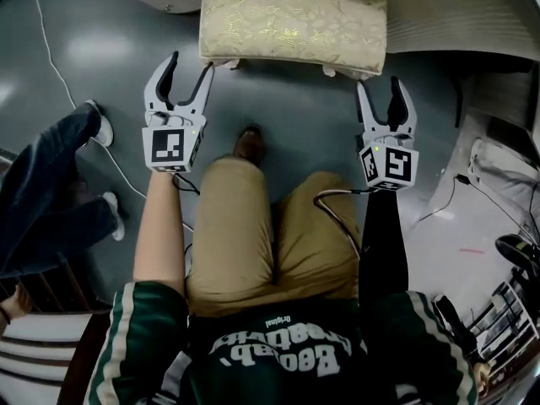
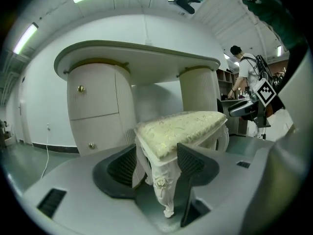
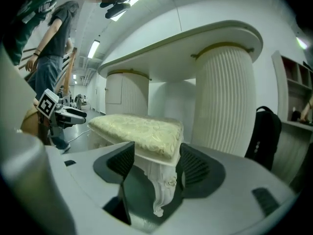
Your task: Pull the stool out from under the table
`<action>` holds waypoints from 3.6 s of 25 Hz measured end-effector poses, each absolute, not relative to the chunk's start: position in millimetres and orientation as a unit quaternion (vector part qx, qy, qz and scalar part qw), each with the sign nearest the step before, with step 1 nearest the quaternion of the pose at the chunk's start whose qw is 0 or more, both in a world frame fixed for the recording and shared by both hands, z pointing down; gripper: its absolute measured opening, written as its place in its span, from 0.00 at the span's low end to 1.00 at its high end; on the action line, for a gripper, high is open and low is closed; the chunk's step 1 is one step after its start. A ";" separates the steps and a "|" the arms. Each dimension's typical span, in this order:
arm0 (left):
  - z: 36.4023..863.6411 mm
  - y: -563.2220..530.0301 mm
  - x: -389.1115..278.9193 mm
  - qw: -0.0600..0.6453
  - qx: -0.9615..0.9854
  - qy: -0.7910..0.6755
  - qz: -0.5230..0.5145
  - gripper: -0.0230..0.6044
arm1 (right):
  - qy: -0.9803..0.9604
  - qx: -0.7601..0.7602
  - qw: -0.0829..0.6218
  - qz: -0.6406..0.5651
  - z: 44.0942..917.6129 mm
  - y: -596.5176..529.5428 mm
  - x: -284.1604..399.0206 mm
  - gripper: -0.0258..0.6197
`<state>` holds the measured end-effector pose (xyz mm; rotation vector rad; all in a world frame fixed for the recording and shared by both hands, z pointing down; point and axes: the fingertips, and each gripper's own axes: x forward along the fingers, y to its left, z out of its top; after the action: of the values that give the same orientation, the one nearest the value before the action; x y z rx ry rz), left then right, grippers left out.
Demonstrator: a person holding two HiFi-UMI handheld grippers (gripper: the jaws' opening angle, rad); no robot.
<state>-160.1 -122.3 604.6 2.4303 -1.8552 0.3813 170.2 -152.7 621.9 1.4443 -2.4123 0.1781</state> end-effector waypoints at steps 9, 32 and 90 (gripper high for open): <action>702.0 -119.2 -145.8 0.043 0.793 -0.597 0.113 0.49 | -0.841 0.516 0.152 0.067 724.2 -163.7 179.6 0.53; 729.4 -175.2 -137.0 0.059 0.800 -0.583 0.133 0.57 | -0.852 0.489 0.187 0.013 749.1 -212.8 159.7 0.50; 495.0 -183.1 -183.1 -0.033 0.753 -0.657 -0.017 0.57 | -0.882 0.461 0.084 -0.043 562.1 -249.5 183.1 0.53</action>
<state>-183.1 -183.1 495.0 2.4155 -2.1099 -0.0559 183.1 -249.5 562.1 1.3765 -2.6333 -0.1290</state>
